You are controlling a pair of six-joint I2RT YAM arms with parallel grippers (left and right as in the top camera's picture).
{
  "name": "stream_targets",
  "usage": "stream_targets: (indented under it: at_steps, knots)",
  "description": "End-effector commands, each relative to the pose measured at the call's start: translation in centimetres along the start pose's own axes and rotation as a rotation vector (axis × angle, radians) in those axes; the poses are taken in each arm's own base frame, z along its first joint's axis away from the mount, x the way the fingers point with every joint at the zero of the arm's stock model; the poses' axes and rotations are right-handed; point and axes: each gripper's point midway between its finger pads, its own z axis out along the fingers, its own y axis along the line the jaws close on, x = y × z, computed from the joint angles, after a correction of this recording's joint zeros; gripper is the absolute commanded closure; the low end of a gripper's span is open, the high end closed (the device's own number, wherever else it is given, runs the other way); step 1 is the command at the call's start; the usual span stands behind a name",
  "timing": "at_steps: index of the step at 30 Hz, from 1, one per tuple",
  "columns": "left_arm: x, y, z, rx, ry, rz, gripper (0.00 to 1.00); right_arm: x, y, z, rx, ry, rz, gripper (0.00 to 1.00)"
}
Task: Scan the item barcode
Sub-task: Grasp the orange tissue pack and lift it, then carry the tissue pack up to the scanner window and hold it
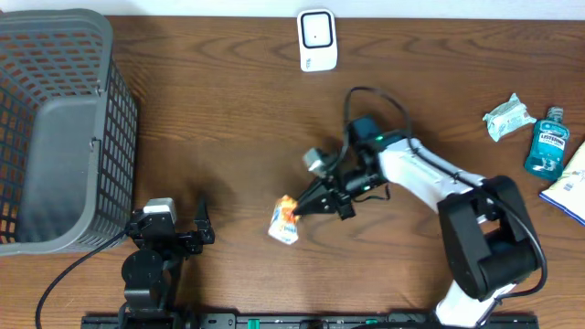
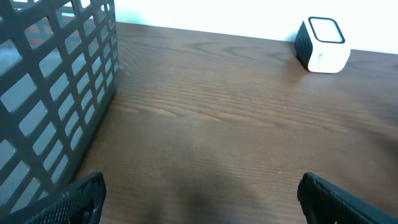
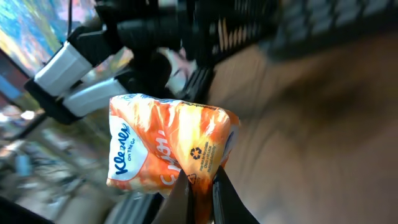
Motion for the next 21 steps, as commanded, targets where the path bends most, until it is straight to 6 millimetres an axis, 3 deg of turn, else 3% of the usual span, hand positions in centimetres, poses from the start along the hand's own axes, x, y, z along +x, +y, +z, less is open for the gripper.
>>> stream_targets:
  at_steps: [1,4,7,13,16,21]
  knots:
    - [1.1,0.2,0.3,-0.011,0.025,0.01,0.02,-3.0,0.9,-1.1,-0.014,-0.139,-0.286,0.99]
    - [1.1,0.2,0.3,-0.011,0.025,0.01,0.02,-4.1,0.9,-1.2,-0.006,-0.14,-0.394,0.99]
    - [1.1,0.2,0.3,-0.011,0.025,0.01,0.02,-6.7,1.6,-1.7,0.012,-0.142,-0.592,0.99]
    - [1.1,0.2,0.3,-0.011,0.025,0.01,0.02,-10.5,5.5,-2.2,0.023,-0.142,-0.797,0.99]
    - [1.1,0.2,0.3,-0.011,0.025,0.01,0.02,-10.7,6.6,-2.3,0.023,-0.141,-0.778,0.99]
    - [1.1,0.2,0.3,-0.011,0.025,0.01,0.02,-9.5,5.7,-2.6,0.065,-0.097,-0.743,0.99]
